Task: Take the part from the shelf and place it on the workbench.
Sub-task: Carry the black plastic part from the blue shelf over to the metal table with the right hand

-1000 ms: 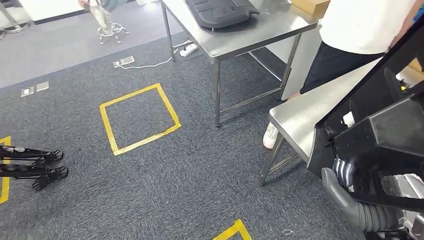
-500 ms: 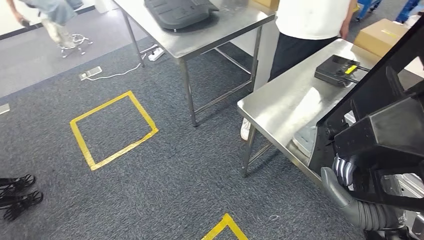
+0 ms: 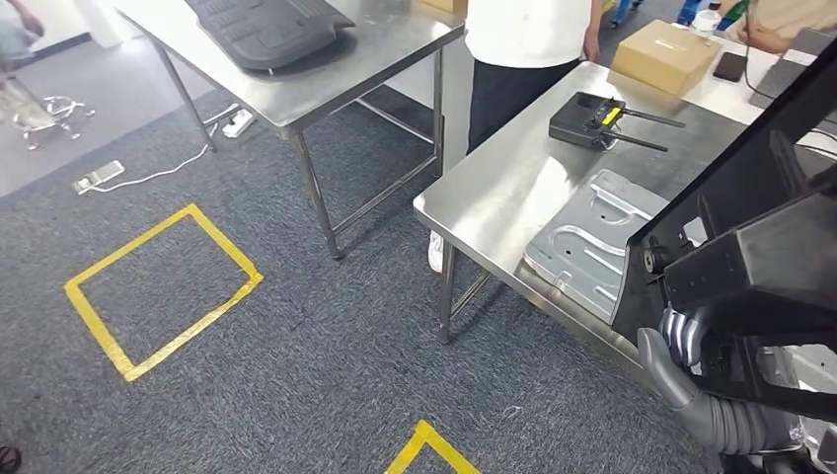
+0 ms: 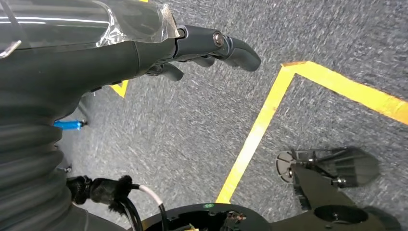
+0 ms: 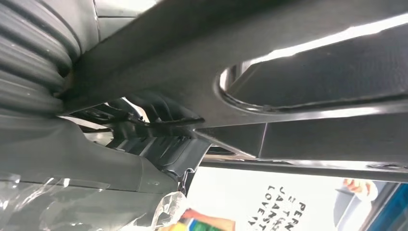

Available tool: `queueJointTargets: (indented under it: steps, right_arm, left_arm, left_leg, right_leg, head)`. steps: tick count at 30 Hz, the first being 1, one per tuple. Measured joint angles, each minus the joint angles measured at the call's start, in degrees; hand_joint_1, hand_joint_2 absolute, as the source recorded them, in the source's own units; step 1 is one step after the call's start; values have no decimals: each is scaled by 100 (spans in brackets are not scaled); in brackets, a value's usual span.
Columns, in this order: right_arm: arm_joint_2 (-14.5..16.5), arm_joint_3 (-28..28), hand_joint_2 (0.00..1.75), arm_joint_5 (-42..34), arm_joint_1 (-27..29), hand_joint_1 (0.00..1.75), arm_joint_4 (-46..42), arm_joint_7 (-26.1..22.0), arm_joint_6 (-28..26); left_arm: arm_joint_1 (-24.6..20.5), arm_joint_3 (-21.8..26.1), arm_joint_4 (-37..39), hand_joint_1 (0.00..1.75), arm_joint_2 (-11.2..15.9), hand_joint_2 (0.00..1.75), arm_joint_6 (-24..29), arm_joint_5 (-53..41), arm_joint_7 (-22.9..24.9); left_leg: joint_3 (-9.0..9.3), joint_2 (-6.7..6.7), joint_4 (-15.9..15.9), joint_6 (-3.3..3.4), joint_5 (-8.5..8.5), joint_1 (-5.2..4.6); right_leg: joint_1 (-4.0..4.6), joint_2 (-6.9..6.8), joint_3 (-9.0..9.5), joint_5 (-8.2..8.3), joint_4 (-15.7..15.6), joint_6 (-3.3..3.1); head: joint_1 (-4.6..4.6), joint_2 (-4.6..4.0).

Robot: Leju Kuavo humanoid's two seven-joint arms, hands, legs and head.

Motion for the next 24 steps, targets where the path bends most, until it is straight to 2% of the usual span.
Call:
queueJointTargets:
  steps: [1, 2, 3, 4, 5, 6, 7, 8, 9, 11, 12, 13, 15, 16, 17, 18, 19, 20, 21, 22, 23, 24]
  right_arm:
    - [-2, 1, 175, 1, -1, 175, 0, 1, 0]
    - [-7, 1, 175, 1, -5, 175, 0, 3, 0]
    - [-11, 2, 175, 0, -9, 175, 0, 4, 0]
    - [-13, 7, 175, -1, -12, 175, 0, 5, 0]
    - [-15, 13, 175, -2, -15, 175, 0, 7, 0]
    - [-15, 21, 175, -3, -15, 175, 0, 8, 0]
    - [-14, 28, 175, -4, -15, 175, 0, 8, 0]
    - [-14, 32, 175, -5, -15, 175, 0, 9, 0]
    - [-14, 33, 175, -6, -16, 175, 0, 13, 0]
    - [-16, 33, 175, -9, -26, 175, 0, 22, 0]
    - [-17, 33, 175, -12, -34, 175, 0, 30, 0]
    - [-17, 33, 175, -15, -40, 175, 0, 36, 0]
    - [-17, 33, 175, -29, -45, 175, 0, 48, 0]
    - [-17, 34, 175, -34, -43, 175, 0, 50, 0]
    - [-18, 34, 175, -39, -44, 175, 0, 52, 0]
    - [-18, 34, 175, -40, -47, 175, 0, 52, 0]
    - [-18, 35, 175, -41, -50, 175, 0, 53, 0]
    - [-18, 36, 175, -42, -52, 175, 0, 53, 0]
    - [-18, 37, 175, -43, -53, 175, 0, 53, 0]
    - [-18, 39, 175, -44, -53, 175, 0, 53, 0]
    - [-18, 40, 175, -44, -53, 175, 0, 52, 0]
    - [-18, 42, 175, -45, -53, 175, 0, 51, 0]
  left_arm:
    - [-6, 0, 0, 0, -2, 175, -26, 0, 2]
    - [-11, 0, 0, 0, -4, 175, -46, -1, 4]
    - [-13, 0, 0, 0, -5, 175, -54, -1, 7]
    - [-10, 0, 0, 0, -4, 175, -55, -1, 10]
    - [-3, 0, 0, 0, -4, 175, -55, -1, 14]
    - [5, 0, 0, 0, -4, 175, -55, -1, 18]
    - [9, 0, 0, 0, -4, 175, -55, -2, 22]
    - [9, 0, 0, 0, -4, 175, -54, -2, 29]
    - [4, 0, 0, 0, -5, 175, -54, -2, 37]
    - [-8, 0, 0, 0, -6, 175, -54, -1, 64]
    - [-11, 0, 0, 0, -6, 175, -54, 0, 83]
    - [-11, 0, 0, 0, -6, 175, -54, 1, 101]
    - [-7, 0, 0, 0, -3, 175, -48, 4, 126]
    - [-7, 0, 0, 0, -2, 175, -44, 6, 129]
    - [-7, 0, 0, 0, 0, 175, -39, 8, 131]
    - [-9, 0, 0, 0, 0, 175, -36, 9, 131]
    - [-9, 0, 0, 0, 0, 175, -37, 10, 131]
    - [-5, 0, 0, 0, 0, 175, -37, 14, 131]
    - [2, 0, 0, 0, 0, 175, -37, 18, 131]
    - [8, 0, 0, 0, 0, 175, -37, 23, 132]
    - [10, 0, 0, 0, 0, 175, -37, 28, 132]
    - [9, 0, 0, 0, 0, 175, -37, 30, 132]
  left_leg:
    - [10, 74, -48, 9, 17, 8]
    - [19, 148, -94, 24, 37, 18]
    - [22, 219, -128, 37, 53, 23]
    - [19, 285, -134, 50, 58, 13]
    - [15, 361, -134, 59, 58, 6]
    - [13, 439, -132, 62, 56, 2]
    - [12, 515, -130, 64, 54, -1]
    - [14, 586, -127, 64, 51, 0]
    - [21, 651, -124, 61, 47, 1]
    - [38, 760, -99, 35, 26, -19]
    - [39, 806, -82, 14, 17, -37]
    - [37, 857, -62, -6, 9, -56]
    - [25, 956, -25, -33, 3, -64]
    - [-3, 920, 38, -55, -47, -51]
    - [-80, 828, 216, -86, -170, -33]
    - [-226, 708, 546, -123, -365, -14]
    - [-430, 587, 1011, -160, -607, 5]
    - [-654, 537, 1530, -185, -836, 18]
    - [-842, 521, 1955, -198, -985, 26]
    - [-930, 516, 2157, -200, -1017, 31]
    - [-896, 507, 2101, -192, -934, 32]
    - [-739, 475, 1777, -174, -746, 34]
  right_leg:
    - [9, -58, -45, -50, 59, 24]
    - [24, -179, -133, -182, 240, 44]
    - [39, -338, -276, -398, 579, 56]
    - [54, -487, -472, -659, 1045, 70]
    - [57, -556, -676, -888, 1536, 84]
    - [57, -579, -825, -1024, 1903, 97]
    - [55, -592, -867, -1039, 2043, 108]
    - [54, -613, -780, -933, 1909, 115]
    - [54, -669, -564, -735, 1521, 118]
    - [69, -992, -15, -335, 510, 111]
    - [81, -1116, 168, -213, 159, 86]
    - [89, -1192, 247, -162, -20, 59]
    - [83, -1077, 229, -125, -61, -17]
    - [70, -1018, 220, -104, -72, -49]
    - [60, -959, 219, -79, -87, -87]
    - [47, -903, 215, -55, -101, -122]
    - [42, -845, 206, -40, -107, -144]
    - [39, -783, 195, -27, -110, -160]
    - [38, -715, 186, -19, -111, -167]
    - [38, -641, 183, -12, -111, -168]
    - [37, -565, 183, -4, -111, -165]
    - [36, -488, 186, 3, -111, -158]
  head:
    - [3, 0]
    - [6, 0]
    - [9, 0]
    - [11, 0]
    - [11, 0]
    - [12, 0]
    - [11, 0]
    - [12, 0]
    - [12, 0]
    - [13, 0]
    - [11, 0]
    - [11, 0]
    - [10, 0]
    - [9, 0]
    - [9, 0]
    - [9, 0]
    - [7, 0]
    - [8, 0]
    - [7, 0]
    - [7, 0]
    - [8, 0]
    - [8, 0]
